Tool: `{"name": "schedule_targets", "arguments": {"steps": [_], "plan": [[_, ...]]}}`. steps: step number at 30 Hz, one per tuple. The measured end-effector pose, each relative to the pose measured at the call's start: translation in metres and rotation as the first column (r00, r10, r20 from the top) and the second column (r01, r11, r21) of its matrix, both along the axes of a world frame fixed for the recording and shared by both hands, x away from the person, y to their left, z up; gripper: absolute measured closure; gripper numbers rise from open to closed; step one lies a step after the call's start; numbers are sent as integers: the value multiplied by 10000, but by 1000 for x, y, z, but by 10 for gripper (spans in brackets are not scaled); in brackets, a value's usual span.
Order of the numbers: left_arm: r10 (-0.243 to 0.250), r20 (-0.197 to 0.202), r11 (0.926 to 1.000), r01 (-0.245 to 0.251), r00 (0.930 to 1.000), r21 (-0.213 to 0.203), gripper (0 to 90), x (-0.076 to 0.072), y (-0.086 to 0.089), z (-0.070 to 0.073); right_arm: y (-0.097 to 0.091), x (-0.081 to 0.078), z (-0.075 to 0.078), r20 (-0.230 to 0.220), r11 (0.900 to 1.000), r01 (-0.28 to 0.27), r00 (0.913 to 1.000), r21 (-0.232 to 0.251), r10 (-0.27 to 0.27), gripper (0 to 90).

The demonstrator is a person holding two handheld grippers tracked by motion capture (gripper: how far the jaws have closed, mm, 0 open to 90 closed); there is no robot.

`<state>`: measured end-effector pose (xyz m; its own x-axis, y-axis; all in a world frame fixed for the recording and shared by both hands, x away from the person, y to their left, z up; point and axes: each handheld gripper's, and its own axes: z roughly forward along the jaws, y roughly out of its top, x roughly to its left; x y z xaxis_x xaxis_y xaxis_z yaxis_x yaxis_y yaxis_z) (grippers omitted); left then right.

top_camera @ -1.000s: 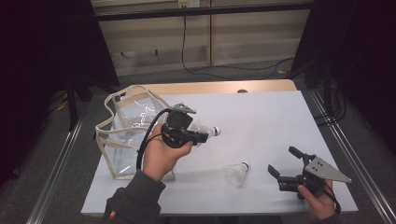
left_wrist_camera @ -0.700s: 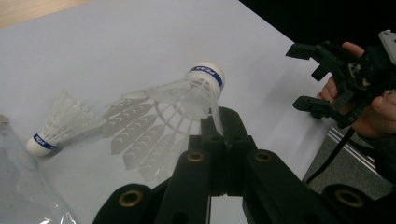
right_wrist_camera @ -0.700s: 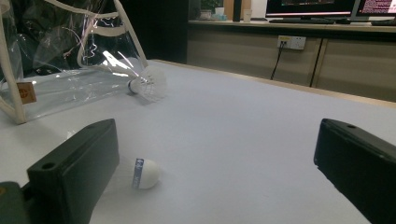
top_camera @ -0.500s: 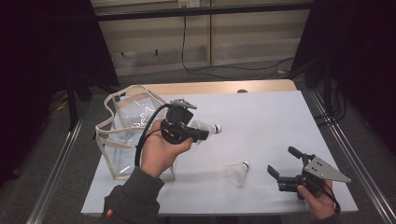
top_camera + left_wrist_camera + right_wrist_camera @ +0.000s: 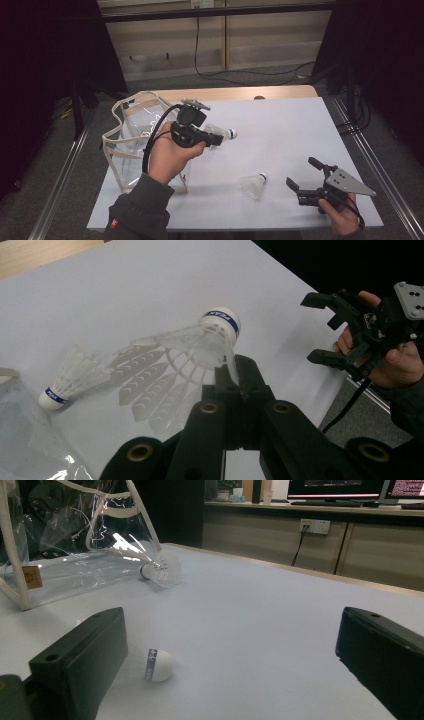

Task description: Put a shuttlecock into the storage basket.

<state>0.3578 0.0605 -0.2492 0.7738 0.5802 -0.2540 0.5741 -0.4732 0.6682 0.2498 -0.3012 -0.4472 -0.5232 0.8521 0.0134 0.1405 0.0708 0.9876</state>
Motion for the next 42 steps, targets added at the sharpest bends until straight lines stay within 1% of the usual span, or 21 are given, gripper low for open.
{"name": "schedule_targets", "arguments": {"steps": [2,6,10,13,18,21,23,25,28,29,34,37,42], "plan": [[-14,10,9999,14,10000,109,900,1,1,2,0,0,0,17,10000,-6,10000,-9,6,2],[-64,-79,10000,64,9999,51,900,3,2,5,0,0,0,11,10000,-12,10000,4,12,2],[-12,-114,10000,13,9999,83,900,7,3,8,0,0,0,17,10000,-34,10000,10,34,2],[34,-159,10000,-34,9999,-7,900,9,5,11,0,0,0,20,10000,-28,10000,8,28,2],[96,-139,10000,-95,9999,19,900,10,4,16,0,-1,0,30,10000,-47,10000,46,47,2],[8,-183,10000,-7,9998,37,900,12,4,18,0,-1,0,25,10000,-80,10000,57,80,2],[66,-246,9999,-68,9997,-78,900,14,5,19,1,-1,1,24,9999,-89,10000,61,89,2],[136,-225,9999,-136,9997,-4,900,16,7,20,1,-1,1,36,9999,-96,9999,35,96,2],[161,-239,9999,-160,9996,16,900,18,8,23,1,-1,1,34,9999,-90,10000,78,90,2],[237,-250,9997,-238,9994,-32,900,18,8,24,0,-1,1,35,9999,-91,10000,68,91,2],[166,-207,9998,-164,9996,80,900,20,8,30,1,-1,1,36,9999,-90,10000,56,90,2],[210,-193,9998,-209,9996,63,900,21,7,33,0,-1,1,64,9999,-119,9999,25,119,2],[254,-191,9996,-252,9995,124,900,23,7,35,1,-1,1,46,9999,-94,9999,110,93,2]]}}
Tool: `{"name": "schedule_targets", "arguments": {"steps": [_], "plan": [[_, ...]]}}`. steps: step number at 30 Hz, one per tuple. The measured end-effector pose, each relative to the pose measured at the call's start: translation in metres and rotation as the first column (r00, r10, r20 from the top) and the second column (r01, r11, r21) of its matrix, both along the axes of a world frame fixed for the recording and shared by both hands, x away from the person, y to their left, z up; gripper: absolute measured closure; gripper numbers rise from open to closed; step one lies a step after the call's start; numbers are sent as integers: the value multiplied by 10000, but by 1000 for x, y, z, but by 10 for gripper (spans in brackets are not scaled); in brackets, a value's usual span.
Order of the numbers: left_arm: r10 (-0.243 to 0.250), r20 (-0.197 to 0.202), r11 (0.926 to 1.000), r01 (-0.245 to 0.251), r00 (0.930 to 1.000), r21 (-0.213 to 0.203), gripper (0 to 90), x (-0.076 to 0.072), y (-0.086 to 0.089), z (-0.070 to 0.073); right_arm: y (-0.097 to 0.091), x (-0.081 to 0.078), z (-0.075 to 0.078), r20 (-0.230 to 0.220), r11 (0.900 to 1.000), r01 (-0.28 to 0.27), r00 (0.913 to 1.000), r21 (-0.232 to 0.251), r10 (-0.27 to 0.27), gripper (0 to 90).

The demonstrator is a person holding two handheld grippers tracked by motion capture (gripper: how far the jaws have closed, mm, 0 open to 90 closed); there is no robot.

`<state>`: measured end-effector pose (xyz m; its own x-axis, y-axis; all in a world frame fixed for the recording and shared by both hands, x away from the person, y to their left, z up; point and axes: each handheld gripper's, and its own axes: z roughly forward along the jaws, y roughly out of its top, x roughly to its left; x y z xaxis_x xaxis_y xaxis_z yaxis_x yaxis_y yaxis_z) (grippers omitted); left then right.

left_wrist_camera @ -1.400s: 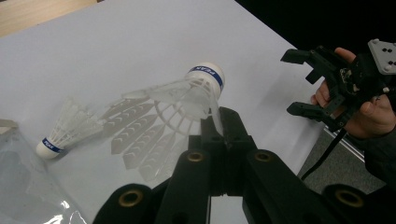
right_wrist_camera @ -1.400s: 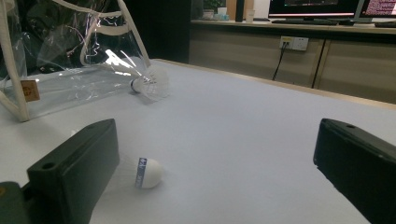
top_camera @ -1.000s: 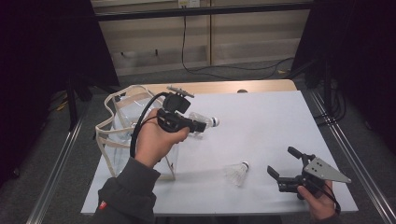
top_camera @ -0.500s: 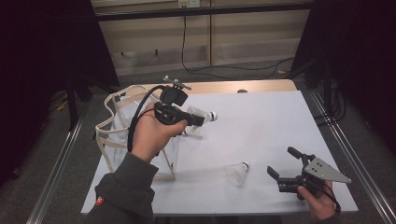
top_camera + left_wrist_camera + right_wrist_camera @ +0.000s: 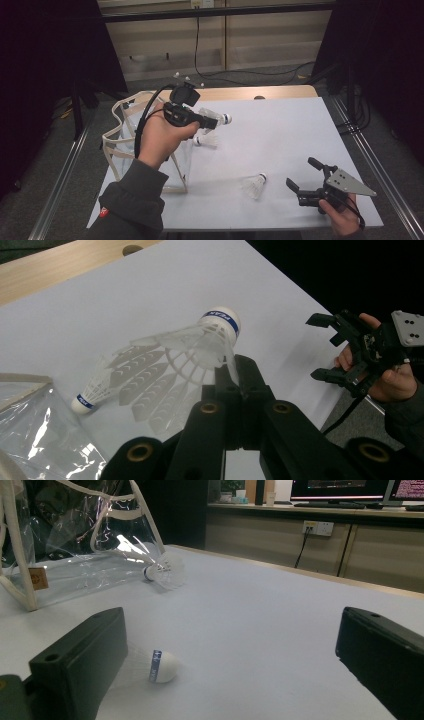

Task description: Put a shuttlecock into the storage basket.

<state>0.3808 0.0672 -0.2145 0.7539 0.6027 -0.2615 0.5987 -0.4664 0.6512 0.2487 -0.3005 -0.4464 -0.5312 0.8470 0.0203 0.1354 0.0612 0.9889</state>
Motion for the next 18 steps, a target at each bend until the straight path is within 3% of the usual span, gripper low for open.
{"name": "schedule_targets", "arguments": {"steps": [18], "plan": [[42,8,9998,-43,10000,206,900,7,1,9,-1,-1,1,37,10000,-14,10000,9,14,2]]}}
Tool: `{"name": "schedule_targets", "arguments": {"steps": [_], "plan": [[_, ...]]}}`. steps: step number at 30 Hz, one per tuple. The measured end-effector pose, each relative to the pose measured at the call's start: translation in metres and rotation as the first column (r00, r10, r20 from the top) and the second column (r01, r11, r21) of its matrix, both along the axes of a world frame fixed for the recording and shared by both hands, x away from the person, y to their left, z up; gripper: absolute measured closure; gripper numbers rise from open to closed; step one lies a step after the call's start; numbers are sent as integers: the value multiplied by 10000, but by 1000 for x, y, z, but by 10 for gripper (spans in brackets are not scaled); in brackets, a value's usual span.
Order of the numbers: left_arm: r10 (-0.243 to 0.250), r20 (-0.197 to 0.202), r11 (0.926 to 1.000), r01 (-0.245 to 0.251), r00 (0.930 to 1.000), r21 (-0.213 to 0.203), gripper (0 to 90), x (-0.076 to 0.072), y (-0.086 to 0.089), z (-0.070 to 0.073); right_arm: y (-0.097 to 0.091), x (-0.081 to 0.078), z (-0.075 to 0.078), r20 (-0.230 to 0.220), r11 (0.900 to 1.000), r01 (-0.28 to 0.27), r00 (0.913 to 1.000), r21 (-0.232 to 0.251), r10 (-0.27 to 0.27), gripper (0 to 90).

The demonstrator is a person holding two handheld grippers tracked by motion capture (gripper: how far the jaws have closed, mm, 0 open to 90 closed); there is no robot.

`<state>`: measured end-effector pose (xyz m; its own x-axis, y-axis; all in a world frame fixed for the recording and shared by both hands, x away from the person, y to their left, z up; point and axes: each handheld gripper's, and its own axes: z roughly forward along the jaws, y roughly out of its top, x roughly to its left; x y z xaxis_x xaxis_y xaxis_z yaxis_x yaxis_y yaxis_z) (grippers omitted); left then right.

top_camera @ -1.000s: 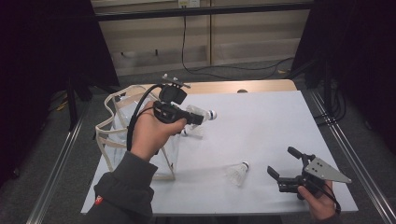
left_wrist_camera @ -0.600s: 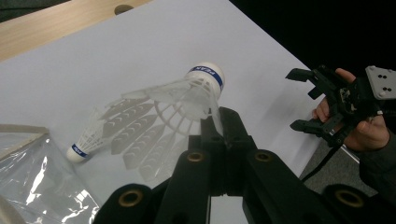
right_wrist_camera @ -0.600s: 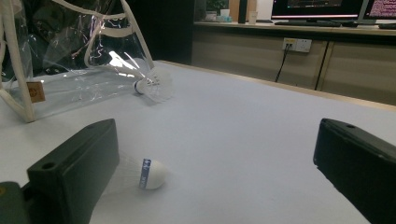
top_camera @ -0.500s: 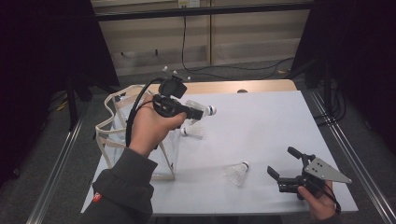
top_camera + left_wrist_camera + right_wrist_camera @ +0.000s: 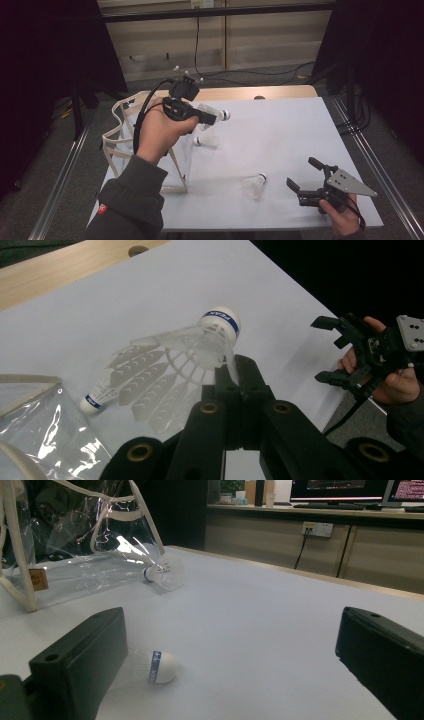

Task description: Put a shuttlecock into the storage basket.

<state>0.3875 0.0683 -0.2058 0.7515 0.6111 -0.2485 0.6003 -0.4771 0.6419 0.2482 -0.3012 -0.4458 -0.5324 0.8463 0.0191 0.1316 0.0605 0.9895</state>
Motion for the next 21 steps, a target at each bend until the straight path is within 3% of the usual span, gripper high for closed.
{"name": "schedule_targets", "arguments": {"steps": [21], "plan": [[310,-30,9995,-309,9995,119,900,10,7,6,0,0,0,50,10000,40,10000,-19,-40,2]]}}
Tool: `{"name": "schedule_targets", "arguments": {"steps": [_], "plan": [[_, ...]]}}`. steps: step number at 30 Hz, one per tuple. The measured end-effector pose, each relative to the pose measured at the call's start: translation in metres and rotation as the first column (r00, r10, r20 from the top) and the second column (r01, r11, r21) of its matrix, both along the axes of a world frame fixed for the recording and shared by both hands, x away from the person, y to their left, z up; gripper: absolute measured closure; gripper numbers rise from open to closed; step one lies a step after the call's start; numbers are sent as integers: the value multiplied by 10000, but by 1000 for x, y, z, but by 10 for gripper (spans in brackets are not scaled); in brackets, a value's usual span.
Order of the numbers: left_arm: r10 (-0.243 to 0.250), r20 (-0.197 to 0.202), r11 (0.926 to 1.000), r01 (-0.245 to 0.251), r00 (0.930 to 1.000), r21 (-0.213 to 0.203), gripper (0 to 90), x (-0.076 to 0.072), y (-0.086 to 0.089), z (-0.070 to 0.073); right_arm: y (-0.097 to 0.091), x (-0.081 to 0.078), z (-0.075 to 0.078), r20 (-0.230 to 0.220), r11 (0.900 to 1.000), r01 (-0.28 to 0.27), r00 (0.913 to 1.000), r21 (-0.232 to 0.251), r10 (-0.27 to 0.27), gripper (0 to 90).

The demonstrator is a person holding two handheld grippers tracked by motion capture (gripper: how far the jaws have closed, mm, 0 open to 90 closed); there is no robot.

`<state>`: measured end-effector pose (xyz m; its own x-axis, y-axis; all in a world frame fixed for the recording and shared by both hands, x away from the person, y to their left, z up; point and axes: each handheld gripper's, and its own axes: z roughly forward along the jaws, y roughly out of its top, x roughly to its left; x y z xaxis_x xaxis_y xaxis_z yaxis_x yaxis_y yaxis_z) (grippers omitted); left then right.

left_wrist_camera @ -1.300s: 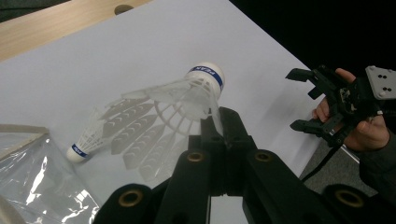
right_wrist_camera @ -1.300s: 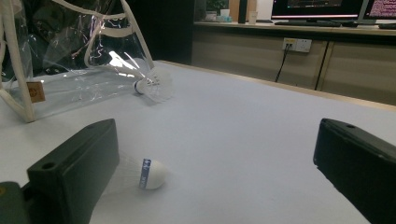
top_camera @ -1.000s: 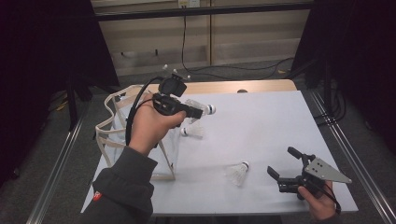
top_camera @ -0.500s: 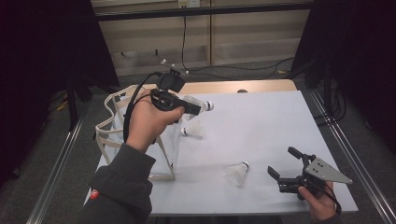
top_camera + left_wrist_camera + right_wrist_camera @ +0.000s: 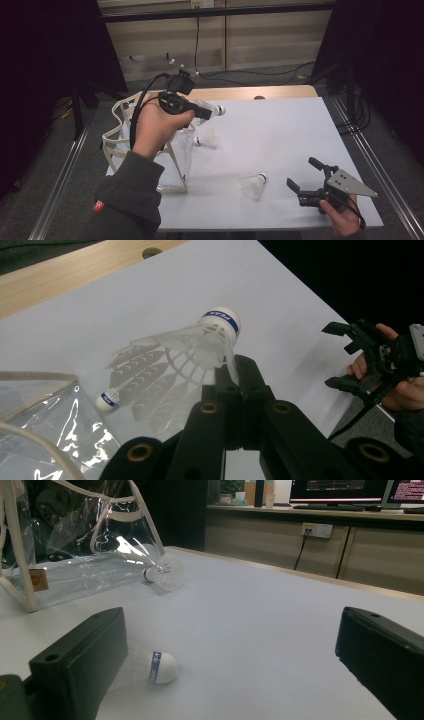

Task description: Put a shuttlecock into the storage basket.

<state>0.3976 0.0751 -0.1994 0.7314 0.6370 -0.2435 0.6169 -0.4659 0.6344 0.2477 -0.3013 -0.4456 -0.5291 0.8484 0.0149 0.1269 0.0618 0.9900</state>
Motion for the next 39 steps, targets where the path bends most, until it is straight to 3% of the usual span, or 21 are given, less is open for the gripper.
{"name": "schedule_targets", "arguments": {"steps": [39], "plan": [[466,-202,9989,-465,9987,36,900,17,20,9,0,0,0,38,10000,-12,10000,20,12,2]]}}
